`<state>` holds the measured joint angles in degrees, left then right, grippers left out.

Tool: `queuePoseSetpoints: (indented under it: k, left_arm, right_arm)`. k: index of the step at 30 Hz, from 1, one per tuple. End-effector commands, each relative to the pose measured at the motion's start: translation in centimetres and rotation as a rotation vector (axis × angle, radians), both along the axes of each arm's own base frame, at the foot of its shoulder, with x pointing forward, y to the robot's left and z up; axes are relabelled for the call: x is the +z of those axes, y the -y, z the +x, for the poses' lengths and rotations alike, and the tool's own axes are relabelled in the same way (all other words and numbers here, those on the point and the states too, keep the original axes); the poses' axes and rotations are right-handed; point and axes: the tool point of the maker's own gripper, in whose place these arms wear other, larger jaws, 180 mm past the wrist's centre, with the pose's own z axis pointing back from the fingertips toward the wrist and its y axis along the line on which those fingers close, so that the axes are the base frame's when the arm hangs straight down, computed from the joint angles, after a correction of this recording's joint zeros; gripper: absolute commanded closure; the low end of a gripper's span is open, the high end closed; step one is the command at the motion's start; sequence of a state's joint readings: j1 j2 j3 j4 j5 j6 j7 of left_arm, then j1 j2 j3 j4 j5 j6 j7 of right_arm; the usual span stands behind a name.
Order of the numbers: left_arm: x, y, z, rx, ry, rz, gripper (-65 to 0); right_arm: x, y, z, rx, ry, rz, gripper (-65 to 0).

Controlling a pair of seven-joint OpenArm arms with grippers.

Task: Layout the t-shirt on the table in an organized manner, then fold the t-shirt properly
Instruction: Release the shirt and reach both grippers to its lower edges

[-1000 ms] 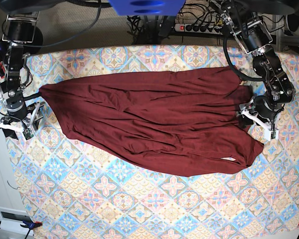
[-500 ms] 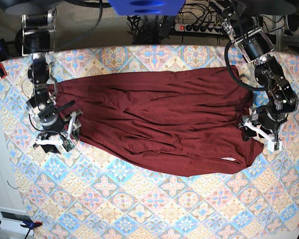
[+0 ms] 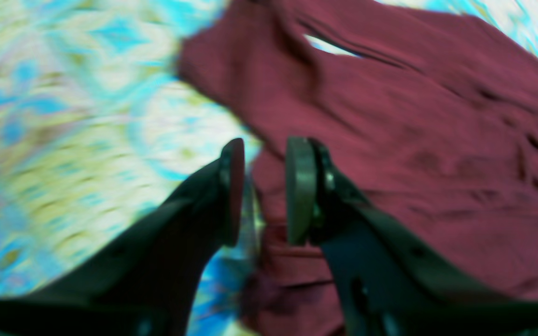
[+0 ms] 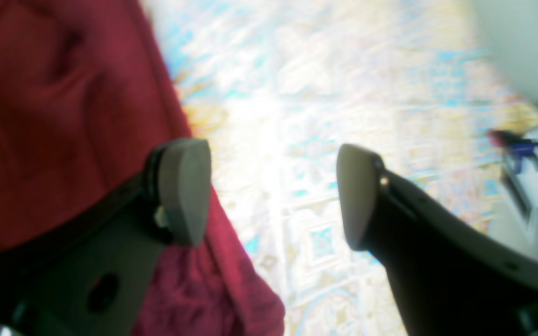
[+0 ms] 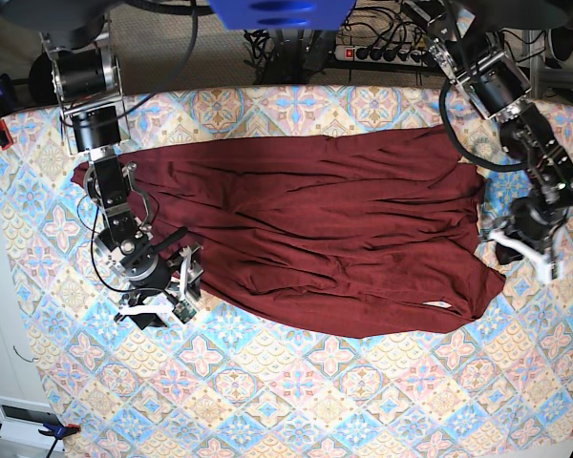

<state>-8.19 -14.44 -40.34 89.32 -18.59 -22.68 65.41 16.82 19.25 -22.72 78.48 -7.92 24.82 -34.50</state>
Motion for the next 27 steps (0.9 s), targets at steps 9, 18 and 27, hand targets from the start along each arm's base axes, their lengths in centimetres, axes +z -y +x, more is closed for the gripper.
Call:
queuePoseSetpoints:
  k: [9, 18, 27]
  left_arm:
    - [6.4, -2.8, 3.1, 0.039, 0.161, 0.058, -15.1]
    - [7.0, -1.7, 4.3, 0.034, 0.193, 0.029, -15.2]
    - [6.2, -0.5, 4.6, 0.027, 0.186, 0.002, -15.3]
  right_arm:
    - [-2.5, -6.7, -2.7, 0.223, -0.117, 0.008, -40.8]
    - [-2.5, -8.3, -3.2, 0.273, -0.135, 0.029, -40.8]
    - [0.9, -7.6, 1.0, 0.255, -0.060, 0.007, -40.8]
